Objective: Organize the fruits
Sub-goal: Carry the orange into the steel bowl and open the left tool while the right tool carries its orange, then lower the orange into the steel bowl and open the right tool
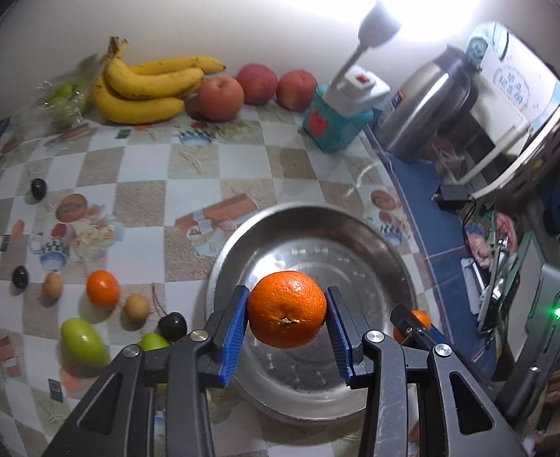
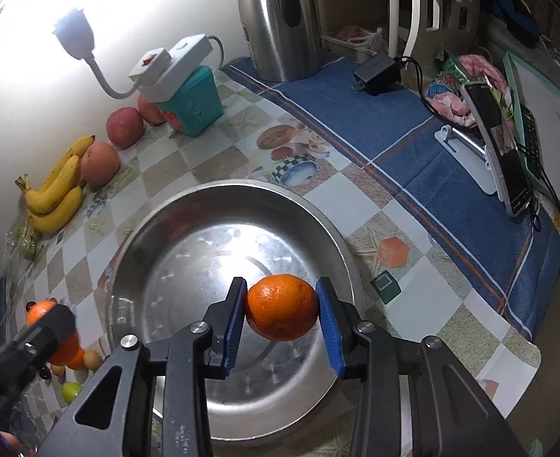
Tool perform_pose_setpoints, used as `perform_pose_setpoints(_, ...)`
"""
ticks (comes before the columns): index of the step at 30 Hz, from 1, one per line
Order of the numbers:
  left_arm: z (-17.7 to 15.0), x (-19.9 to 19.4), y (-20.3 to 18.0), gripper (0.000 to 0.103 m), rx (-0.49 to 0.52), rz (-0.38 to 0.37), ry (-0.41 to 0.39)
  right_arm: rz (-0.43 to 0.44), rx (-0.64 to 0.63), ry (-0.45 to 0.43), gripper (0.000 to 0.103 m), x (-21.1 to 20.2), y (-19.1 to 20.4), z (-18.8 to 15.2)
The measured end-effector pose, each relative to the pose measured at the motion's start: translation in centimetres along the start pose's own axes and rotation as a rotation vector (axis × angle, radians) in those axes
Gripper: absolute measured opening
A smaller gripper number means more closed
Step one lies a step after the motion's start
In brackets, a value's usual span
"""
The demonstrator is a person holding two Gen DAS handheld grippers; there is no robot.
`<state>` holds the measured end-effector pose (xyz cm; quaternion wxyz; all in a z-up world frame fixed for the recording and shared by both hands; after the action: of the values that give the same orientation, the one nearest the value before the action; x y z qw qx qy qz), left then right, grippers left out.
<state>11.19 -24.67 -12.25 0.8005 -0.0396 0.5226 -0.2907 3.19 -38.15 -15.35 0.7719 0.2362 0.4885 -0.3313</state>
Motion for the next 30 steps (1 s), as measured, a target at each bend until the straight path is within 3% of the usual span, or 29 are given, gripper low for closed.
perform_pose_setpoints(16, -3.6, 5.6, 2.2, 0.044, -0.024, 0.043, 0.145, -0.032, -0.08, 0.115, 0.039, 3.8, 0.9, -3.4)
perform_pose_setpoints(24, -3.7, 5.7, 2.3, 0.046, -0.031, 0.04, 0.149, -0.039, -0.08, 0.125, 0.039, 3.9, 0.9, -3.6)
perform_pose_setpoints(30, -3.3, 5.3, 2.3, 0.054, -0.04, 0.029, 0.144, -0.039, -0.075, 0.124, 0.039, 3.9, 0.9, -3.4)
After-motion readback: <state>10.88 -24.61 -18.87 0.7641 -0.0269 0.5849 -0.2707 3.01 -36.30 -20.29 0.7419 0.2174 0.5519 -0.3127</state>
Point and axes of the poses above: each gripper's, at about its wrist camera, not at the fingertips, and x roughly the way its jaws point, y to its left, z to its top, the point moved 10 cm from there along x, roughly the way its jaws point, and after that the axes turned 6 degrees about -z, right-handed, at the moved point
